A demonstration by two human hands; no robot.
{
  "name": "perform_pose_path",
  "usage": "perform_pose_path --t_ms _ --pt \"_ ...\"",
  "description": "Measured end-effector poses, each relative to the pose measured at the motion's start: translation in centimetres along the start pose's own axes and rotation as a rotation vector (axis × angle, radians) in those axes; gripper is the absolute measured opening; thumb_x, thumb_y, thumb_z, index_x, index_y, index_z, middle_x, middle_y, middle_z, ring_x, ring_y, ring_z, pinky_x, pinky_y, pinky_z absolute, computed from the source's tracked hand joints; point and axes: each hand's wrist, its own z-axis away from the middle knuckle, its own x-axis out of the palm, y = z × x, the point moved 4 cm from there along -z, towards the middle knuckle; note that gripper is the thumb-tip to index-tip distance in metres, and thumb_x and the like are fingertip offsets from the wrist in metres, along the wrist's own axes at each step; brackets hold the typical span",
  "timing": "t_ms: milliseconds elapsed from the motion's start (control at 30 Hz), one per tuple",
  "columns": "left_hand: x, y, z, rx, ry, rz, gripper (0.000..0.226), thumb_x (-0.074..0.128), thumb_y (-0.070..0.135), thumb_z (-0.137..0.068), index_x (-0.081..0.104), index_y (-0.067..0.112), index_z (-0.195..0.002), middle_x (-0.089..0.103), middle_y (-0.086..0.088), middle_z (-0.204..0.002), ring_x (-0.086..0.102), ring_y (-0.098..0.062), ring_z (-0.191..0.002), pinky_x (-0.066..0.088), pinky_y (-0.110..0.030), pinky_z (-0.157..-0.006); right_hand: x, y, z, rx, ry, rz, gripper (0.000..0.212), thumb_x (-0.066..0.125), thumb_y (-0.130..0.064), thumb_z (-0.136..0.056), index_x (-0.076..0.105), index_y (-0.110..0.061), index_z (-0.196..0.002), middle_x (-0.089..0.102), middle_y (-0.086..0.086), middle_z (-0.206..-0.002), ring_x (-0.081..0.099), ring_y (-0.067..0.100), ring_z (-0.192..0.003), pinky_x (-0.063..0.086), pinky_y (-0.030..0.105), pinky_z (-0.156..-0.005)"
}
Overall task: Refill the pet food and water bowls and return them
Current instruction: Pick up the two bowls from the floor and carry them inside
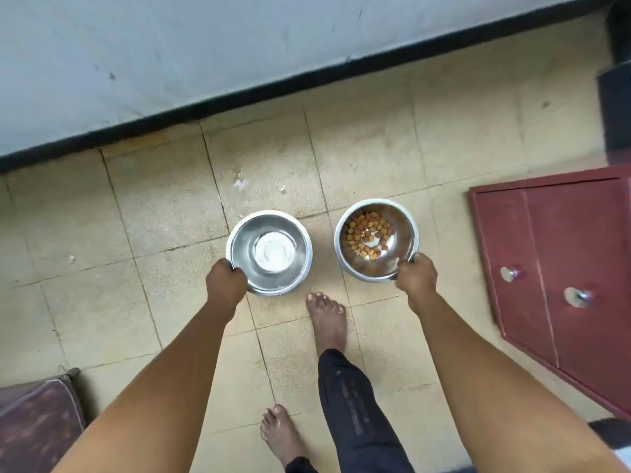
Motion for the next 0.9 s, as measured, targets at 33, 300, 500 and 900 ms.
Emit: perform_pose_path --t_ms 33,300,500,900 --pt "-1.3 1.1 1.9 0.019 -0.005 0.003 0.014 0.043 -0.002 -0.088 0.057 0.001 -0.091 0.061 -0.019 -0.086 0.054 -0.029 -0.072 0.04 -0.028 -0.055 -0.8 0.0 2.4 -0.002 0.007 -0.004 0.008 0.058 -0.009 -0.093 0.064 -0.003 -0.091 0.069 0.019 -0.098 0.067 0.035 -0.085 0.06 0.05 -0.077" --pt "-11.3 7.8 16.6 0.157 0.012 -0.031 0.014 0.044 0.0 -0.088 0.054 0.005 -0.08 0.063 -0.019 -0.084 0.057 -0.031 -0.071 0.042 -0.032 -0.058 -12.1 -2.2 15.9 -0.115 0.038 -0.067 0.016 0.066 -0.016 -0.093 0.062 -0.002 -0.084 0.07 0.023 -0.093 0.07 0.047 -0.093 0.061 0.061 -0.081" --pt "-16.3 9.4 26.6 0.272 0.016 -0.059 0.014 0.046 0.002 -0.089 0.053 0.003 -0.077 0.062 -0.021 -0.078 0.056 -0.032 -0.068 0.043 -0.033 -0.058 -18.9 -1.3 25.1 -0.178 0.08 -0.109 0.031 0.072 -0.025 -0.094 0.055 -0.011 -0.072 0.073 0.026 -0.095 0.072 0.045 -0.091 0.062 0.058 -0.08" --pt "-22.4 5.1 43.8 0.587 -0.001 -0.218 0.025 0.05 0.01 -0.09 0.058 0.002 -0.068 0.059 -0.014 -0.054 0.059 -0.029 -0.05 0.049 -0.032 -0.055 -28.1 12.4 43.8 -0.225 0.223 -0.259 0.016 0.055 -0.014 -0.098 0.067 -0.006 -0.09 0.07 0.012 -0.086 0.074 0.032 -0.072 0.066 0.053 -0.067"
